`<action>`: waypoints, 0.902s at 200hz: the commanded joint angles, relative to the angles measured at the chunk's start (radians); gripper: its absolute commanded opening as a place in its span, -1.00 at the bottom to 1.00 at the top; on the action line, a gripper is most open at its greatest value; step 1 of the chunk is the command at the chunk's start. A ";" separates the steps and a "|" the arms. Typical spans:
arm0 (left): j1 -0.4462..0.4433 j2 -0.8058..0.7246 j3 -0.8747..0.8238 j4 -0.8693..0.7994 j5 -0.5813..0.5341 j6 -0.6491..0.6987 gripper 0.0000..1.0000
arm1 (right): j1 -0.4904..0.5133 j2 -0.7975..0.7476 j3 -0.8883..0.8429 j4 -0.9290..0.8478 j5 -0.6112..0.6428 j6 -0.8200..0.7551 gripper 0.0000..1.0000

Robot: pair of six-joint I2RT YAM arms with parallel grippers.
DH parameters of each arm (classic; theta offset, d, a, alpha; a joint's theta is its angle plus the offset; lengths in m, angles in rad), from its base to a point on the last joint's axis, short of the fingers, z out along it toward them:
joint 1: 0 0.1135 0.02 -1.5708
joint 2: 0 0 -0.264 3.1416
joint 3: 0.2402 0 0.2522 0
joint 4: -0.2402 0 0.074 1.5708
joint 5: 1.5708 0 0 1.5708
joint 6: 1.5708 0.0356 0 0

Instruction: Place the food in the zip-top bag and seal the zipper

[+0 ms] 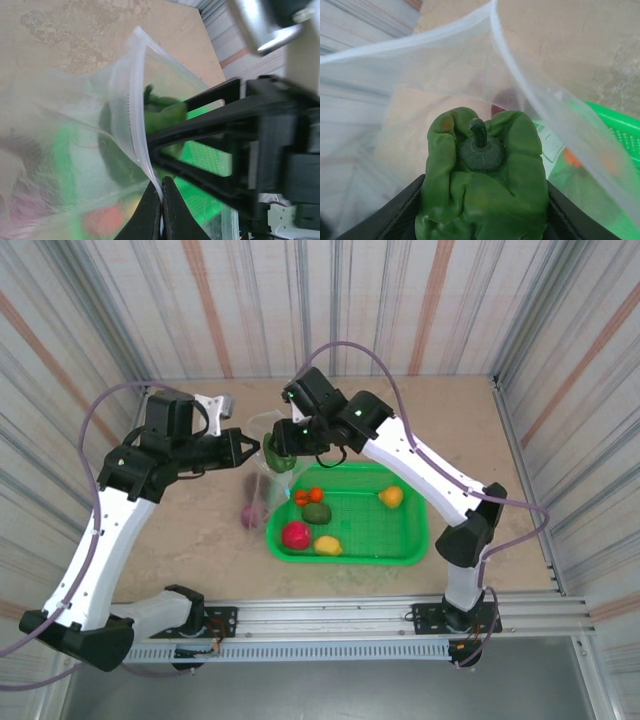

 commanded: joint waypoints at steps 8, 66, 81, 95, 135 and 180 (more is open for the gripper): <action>0.002 0.008 0.033 -0.010 0.012 0.005 -1.00 | 0.021 0.053 0.035 -0.055 0.006 0.030 0.03; 0.002 0.009 0.041 -0.007 0.013 0.006 -1.00 | 0.025 0.091 0.007 -0.025 -0.032 0.060 0.18; 0.002 0.008 0.039 -0.010 0.011 0.007 -1.00 | 0.027 0.084 0.002 -0.017 -0.030 0.060 0.67; 0.003 0.005 0.038 -0.011 0.011 0.007 -1.00 | 0.029 0.068 -0.009 -0.006 -0.027 0.057 0.78; 0.004 -0.003 0.035 -0.025 -0.005 0.018 -1.00 | 0.024 0.000 -0.035 0.001 -0.005 0.053 0.71; 0.004 -0.010 0.039 -0.065 -0.071 0.044 -1.00 | -0.001 -0.120 -0.038 0.001 0.006 0.040 0.56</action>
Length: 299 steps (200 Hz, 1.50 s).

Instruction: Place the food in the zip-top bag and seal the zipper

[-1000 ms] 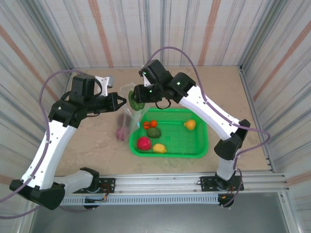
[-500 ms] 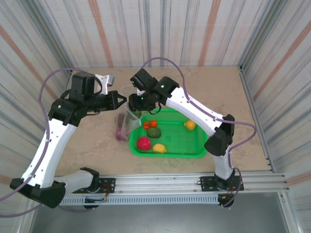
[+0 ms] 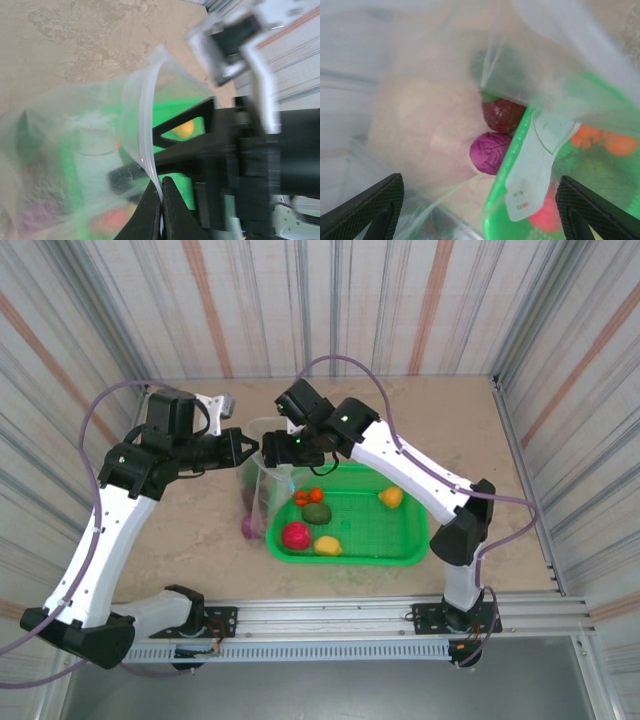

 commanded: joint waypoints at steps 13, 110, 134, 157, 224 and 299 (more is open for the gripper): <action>0.002 -0.023 0.024 -0.037 -0.045 0.032 -1.00 | -0.022 -0.153 0.002 0.008 0.026 -0.018 0.48; 0.002 -0.057 -0.011 -0.057 -0.125 0.037 -1.00 | -0.095 -0.386 -0.301 0.019 0.091 -0.052 -0.13; 0.002 -0.072 -0.011 -0.060 -0.144 0.039 -1.00 | -0.114 -0.419 -0.492 0.067 0.074 -0.052 -0.13; 0.001 -0.070 -0.008 -0.058 -0.136 0.038 -1.00 | -0.121 -0.413 -0.649 0.147 0.024 -0.043 -0.05; 0.004 -0.061 -0.003 -0.056 -0.113 0.040 -1.00 | -0.108 -0.215 -0.748 0.282 -0.075 -0.039 0.49; 0.005 -0.053 -0.005 -0.046 -0.092 0.041 -1.00 | -0.119 -0.023 -0.719 0.308 -0.086 -0.093 0.77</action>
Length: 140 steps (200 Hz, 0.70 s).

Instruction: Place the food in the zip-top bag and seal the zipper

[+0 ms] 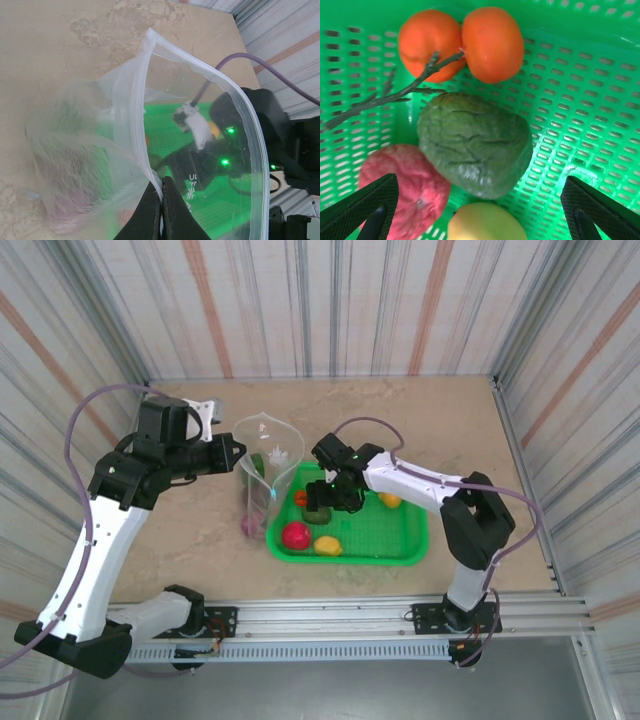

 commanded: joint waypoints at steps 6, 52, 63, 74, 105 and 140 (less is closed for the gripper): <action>0.005 -0.001 0.000 0.004 0.024 0.023 -1.00 | -0.001 0.063 0.028 0.013 -0.030 -0.040 0.78; 0.005 -0.001 -0.012 0.013 0.033 0.019 -1.00 | -0.007 0.142 0.050 0.029 -0.055 -0.069 0.76; 0.005 -0.001 -0.012 0.013 0.034 0.018 -1.00 | -0.009 0.151 0.052 0.032 -0.055 -0.069 0.69; 0.005 -0.003 -0.014 0.012 0.034 0.019 -1.00 | -0.010 0.156 0.051 0.033 -0.056 -0.067 0.59; 0.005 -0.007 -0.016 0.007 0.033 0.020 -1.00 | -0.010 0.125 0.033 0.039 -0.057 -0.062 0.22; 0.005 -0.007 -0.021 0.013 0.035 0.015 -1.00 | -0.019 0.046 -0.004 0.038 -0.038 -0.054 0.03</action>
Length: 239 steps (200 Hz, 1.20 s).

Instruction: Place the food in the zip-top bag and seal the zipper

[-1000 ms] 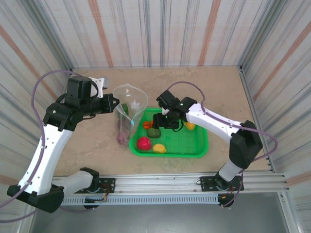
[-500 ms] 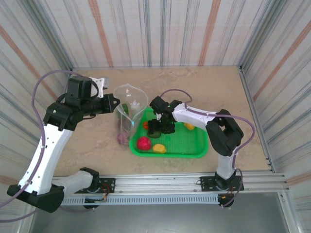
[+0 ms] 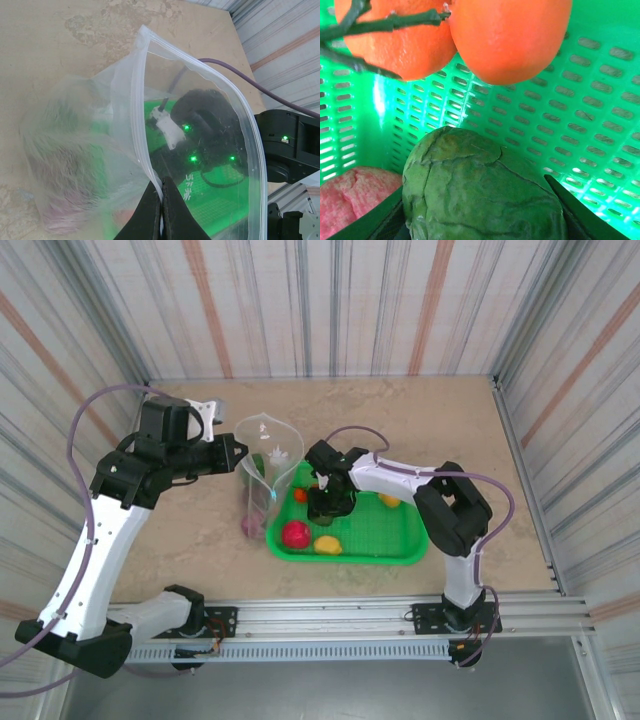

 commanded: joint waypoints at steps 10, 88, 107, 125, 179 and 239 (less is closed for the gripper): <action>0.005 -0.008 -0.012 0.005 0.021 0.014 -1.00 | -0.021 -0.110 -0.032 -0.014 0.021 -0.002 0.02; 0.005 -0.012 -0.006 0.007 0.049 -0.004 -1.00 | -0.088 -0.436 -0.056 -0.157 0.073 -0.027 0.05; 0.005 -0.014 -0.011 0.013 0.057 -0.011 -1.00 | -0.091 -0.487 -0.003 -0.209 0.078 -0.041 0.05; 0.005 -0.013 -0.008 0.013 0.062 -0.012 -1.00 | -0.090 -0.523 0.071 -0.256 0.083 -0.051 0.05; 0.005 0.002 0.006 0.021 0.096 -0.022 -1.00 | -0.062 -0.493 0.415 -0.354 0.065 -0.067 0.03; 0.003 0.013 0.007 0.031 0.117 -0.028 -1.00 | 0.032 -0.243 0.811 -0.403 0.018 -0.074 0.01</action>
